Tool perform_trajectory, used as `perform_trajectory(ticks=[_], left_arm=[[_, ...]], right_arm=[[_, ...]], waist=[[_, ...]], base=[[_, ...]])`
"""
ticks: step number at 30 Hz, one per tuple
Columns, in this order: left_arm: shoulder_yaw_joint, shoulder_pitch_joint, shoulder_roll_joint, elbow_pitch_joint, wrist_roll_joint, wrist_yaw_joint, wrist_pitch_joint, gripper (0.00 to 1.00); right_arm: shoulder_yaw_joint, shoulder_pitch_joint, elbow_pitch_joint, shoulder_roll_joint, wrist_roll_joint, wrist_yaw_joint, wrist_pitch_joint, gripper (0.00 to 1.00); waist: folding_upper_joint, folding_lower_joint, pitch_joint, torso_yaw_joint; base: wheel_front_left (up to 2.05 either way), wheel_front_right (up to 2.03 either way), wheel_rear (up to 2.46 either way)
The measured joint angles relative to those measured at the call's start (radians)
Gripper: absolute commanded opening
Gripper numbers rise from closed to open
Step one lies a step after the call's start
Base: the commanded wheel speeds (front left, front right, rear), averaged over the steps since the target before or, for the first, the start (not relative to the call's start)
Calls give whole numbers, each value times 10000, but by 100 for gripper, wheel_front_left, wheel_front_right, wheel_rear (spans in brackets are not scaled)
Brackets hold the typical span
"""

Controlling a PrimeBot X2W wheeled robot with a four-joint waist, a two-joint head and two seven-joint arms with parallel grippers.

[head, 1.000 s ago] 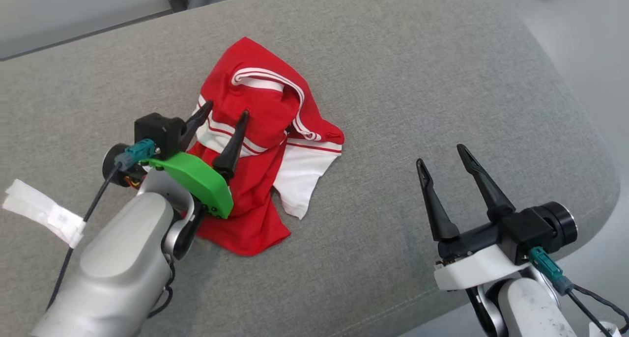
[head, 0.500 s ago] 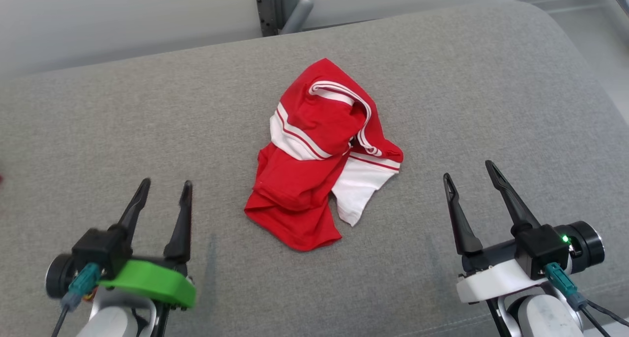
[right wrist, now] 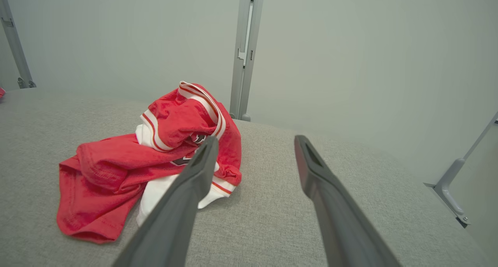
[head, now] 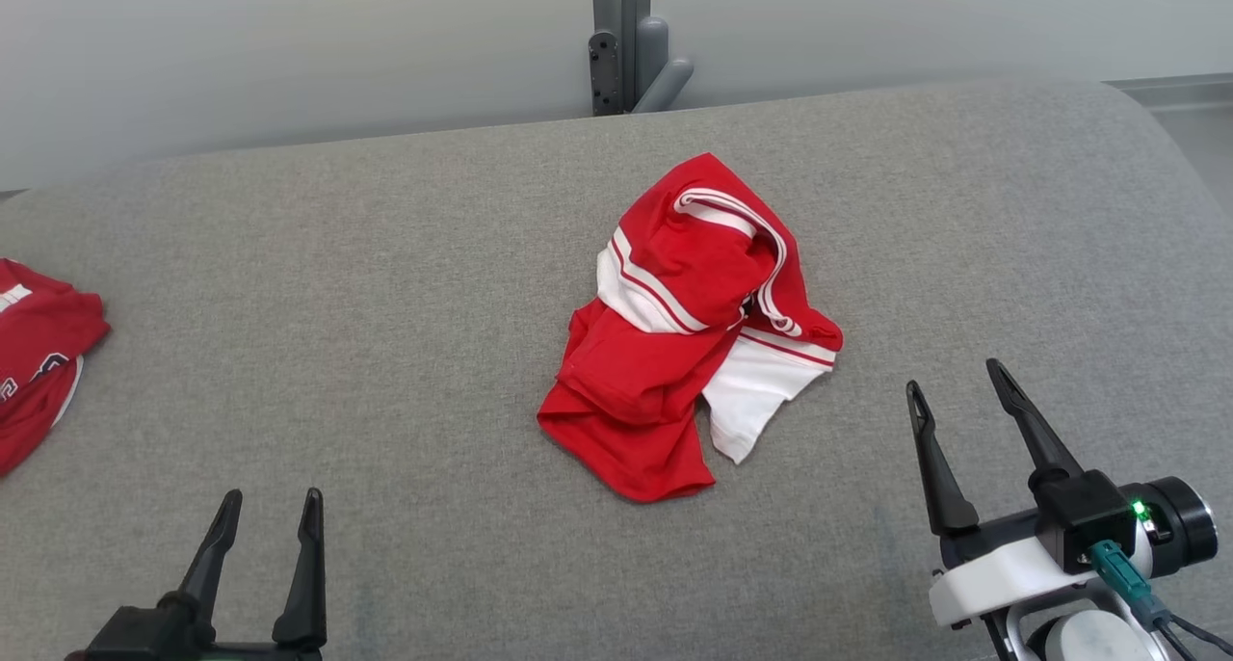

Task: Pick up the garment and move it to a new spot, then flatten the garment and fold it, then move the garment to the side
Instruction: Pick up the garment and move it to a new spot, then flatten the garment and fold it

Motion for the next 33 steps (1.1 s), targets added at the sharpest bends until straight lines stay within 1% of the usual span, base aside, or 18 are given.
perform_trajectory(ticks=[3,4,9,14,19,22,25,27,30,33], left_arm=[[589,23,-430,54,345,-456,2,100],[589,23,-430,54,345,-456,2,100],[1407,39,-917,234,708,-917,2,100],[1730,105,-1066,512,1026,-1141,2,100],[1806,27,-1147,537,1141,-1193,0,100],[1241,-385,-1127,535,1127,-1223,2,100],[232,-1085,-905,399,989,-1233,148,100],[-433,-1677,-742,278,861,-1235,537,100],[-1400,-2601,-719,303,546,-1237,1264,100],[-2215,-3364,-709,754,274,-1237,1973,100]], right_arm=[[-42,26,113,8,4,0,0,100],[-42,26,113,8,4,0,0,100],[-12,62,226,52,10,0,0,100],[81,60,268,92,17,0,0,100],[104,27,222,113,42,0,0,100],[102,-63,163,128,56,0,0,100],[115,-201,90,146,58,0,0,100],[134,-320,12,155,59,0,0,100],[134,-547,-117,182,71,0,0,100],[171,-673,-151,211,90,0,0,100]], waist=[[0,0,-47,37],[0,0,-47,37],[0,0,-61,-36],[0,0,-68,-180],[-1,0,31,-322],[0,0,168,-385],[0,0,352,-470],[0,0,519,-532],[0,0,838,-644],[0,0,1163,-812]], base=[[0,0,0],[0,0,0],[0,0,0],[0,0,0],[0,0,0],[0,0,0],[0,0,0],[0,0,0],[0,0,0],[0,0,0]])
